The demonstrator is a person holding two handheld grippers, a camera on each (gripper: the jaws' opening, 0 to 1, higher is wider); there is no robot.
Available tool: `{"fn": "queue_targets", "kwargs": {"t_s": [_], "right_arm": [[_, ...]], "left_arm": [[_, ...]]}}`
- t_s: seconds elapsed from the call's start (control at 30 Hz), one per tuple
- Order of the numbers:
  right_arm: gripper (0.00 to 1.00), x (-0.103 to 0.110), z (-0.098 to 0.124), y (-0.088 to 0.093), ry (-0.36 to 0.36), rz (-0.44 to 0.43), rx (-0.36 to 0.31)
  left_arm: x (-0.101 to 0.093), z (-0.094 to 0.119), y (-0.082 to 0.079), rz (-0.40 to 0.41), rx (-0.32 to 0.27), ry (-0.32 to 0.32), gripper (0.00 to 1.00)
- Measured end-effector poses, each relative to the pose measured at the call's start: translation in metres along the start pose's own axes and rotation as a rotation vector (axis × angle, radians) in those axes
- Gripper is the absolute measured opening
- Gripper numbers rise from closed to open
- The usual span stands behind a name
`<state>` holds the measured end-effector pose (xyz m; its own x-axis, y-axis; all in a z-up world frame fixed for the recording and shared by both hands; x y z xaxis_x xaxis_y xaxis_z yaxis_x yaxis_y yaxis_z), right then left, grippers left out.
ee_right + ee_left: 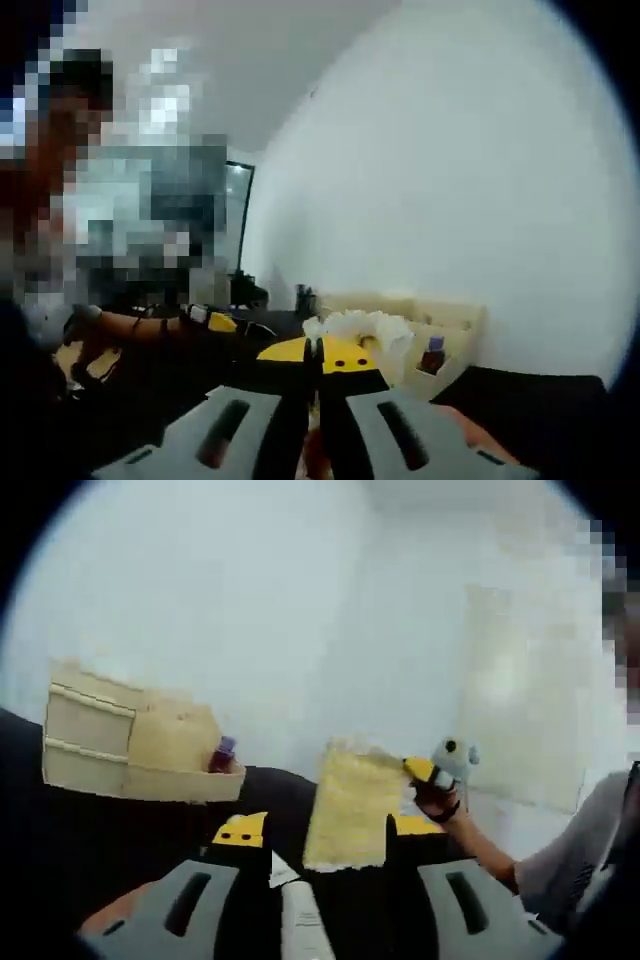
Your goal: Open the drawer, pick up the cosmetic bottles from the table one by one, place them into the drawer, release the gripper, close the drawer, and move the gripper away
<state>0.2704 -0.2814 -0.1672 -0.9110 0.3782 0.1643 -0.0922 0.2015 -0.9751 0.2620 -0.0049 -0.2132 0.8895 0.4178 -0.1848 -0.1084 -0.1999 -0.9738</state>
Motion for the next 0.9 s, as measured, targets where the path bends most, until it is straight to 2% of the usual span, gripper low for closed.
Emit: {"fn": "queue_targets", "kwargs": {"t_s": [0.07, 0.1, 0.13, 0.23, 0.27, 0.3, 0.33, 0.43, 0.47, 0.5, 0.53, 0.6, 0.63, 0.67, 0.73, 0.77, 0.8, 0.9], "right_arm": [[0.0, 0.002, 0.001, 0.0, -0.02, 0.007, 0.005], [0.0, 0.004, 0.001, 0.001, -0.042, 0.0, 0.017], [0.0, 0.005, 0.001, 0.0, -0.049, 0.008, 0.02], [0.0, 0.01, 0.001, 0.002, -0.101, 0.003, 0.048], [0.0, 0.013, 0.002, 0.003, -0.131, -0.01, 0.07], [0.0, 0.016, 0.002, 0.005, -0.148, 0.0, 0.088], [0.0, 0.017, 0.002, 0.004, -0.147, -0.004, 0.088], [0.0, 0.024, 0.005, 0.008, -0.2, -0.013, 0.124], [0.0, 0.025, 0.006, 0.009, -0.21, -0.015, 0.134], [0.0, 0.024, 0.008, 0.007, -0.211, -0.01, 0.131], [0.0, 0.027, 0.01, 0.009, -0.246, -0.028, 0.154], [0.0, 0.026, 0.012, 0.008, -0.243, -0.02, 0.155], [0.0, 0.028, 0.014, 0.008, -0.256, -0.022, 0.163], [0.0, 0.029, 0.015, 0.01, -0.273, -0.023, 0.177], [0.0, 0.035, 0.018, 0.014, -0.321, -0.038, 0.215], [0.0, 0.035, 0.019, 0.014, -0.317, -0.031, 0.212], [0.0, 0.039, 0.021, 0.017, -0.345, -0.047, 0.237], [0.0, 0.047, 0.025, 0.023, -0.396, -0.039, 0.291]], "left_arm": [[-0.013, -0.007, -0.002, 0.118, -0.014, 0.088, 0.49], [-0.016, -0.01, -0.002, 0.181, -0.014, 0.102, 0.5], [-0.018, -0.013, -0.001, 0.194, -0.006, 0.128, 0.51], [-0.021, -0.021, 0.002, 0.234, 0.009, 0.112, 0.52], [-0.023, -0.022, 0.004, 0.303, 0.046, 0.115, 0.55], [-0.024, -0.024, 0.006, 0.346, 0.052, 0.128, 0.59], [-0.029, -0.026, 0.008, 0.423, 0.063, 0.159, 0.65], [-0.033, -0.035, 0.009, 0.653, 0.042, 0.168, 0.76], [-0.034, -0.039, 0.008, 0.707, 0.026, 0.179, 0.8], [-0.035, -0.043, 0.009, 0.745, 0.049, 0.18, 0.83], [-0.035, -0.046, 0.011, 0.729, 0.076, 0.17, 0.84], [-0.035, -0.052, 0.016, 0.712, 0.133, 0.128, 0.84], [-0.038, -0.055, 0.019, 0.686, 0.16, 0.13, 0.84], [-0.039, -0.059, 0.022, 0.7, 0.191, 0.116, 0.84], [-0.042, -0.065, 0.026, 0.723, 0.2, 0.104, 0.83], [-0.041, -0.068, 0.027, 0.755, 0.188, 0.086, 0.82], [-0.042, -0.07, 0.028, 0.795, 0.183, 0.095, 0.81], [-0.047, -0.076, 0.037, 0.839, 0.221, 0.093, 0.8]]}}
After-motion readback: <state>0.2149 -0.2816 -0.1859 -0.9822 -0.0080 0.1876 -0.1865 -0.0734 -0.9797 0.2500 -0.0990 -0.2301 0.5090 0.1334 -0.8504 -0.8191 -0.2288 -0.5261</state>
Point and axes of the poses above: the point that each gripper's makers call its tool centre point, and the gripper's own axes: z roughly backward along the fingers, x roughly to its left, y roughly out of its underside, the point moved 8 cm from there along z, roughly backward along the fingers, and after that the axes turned 15 degrees about -z, right-handed, at the moved point
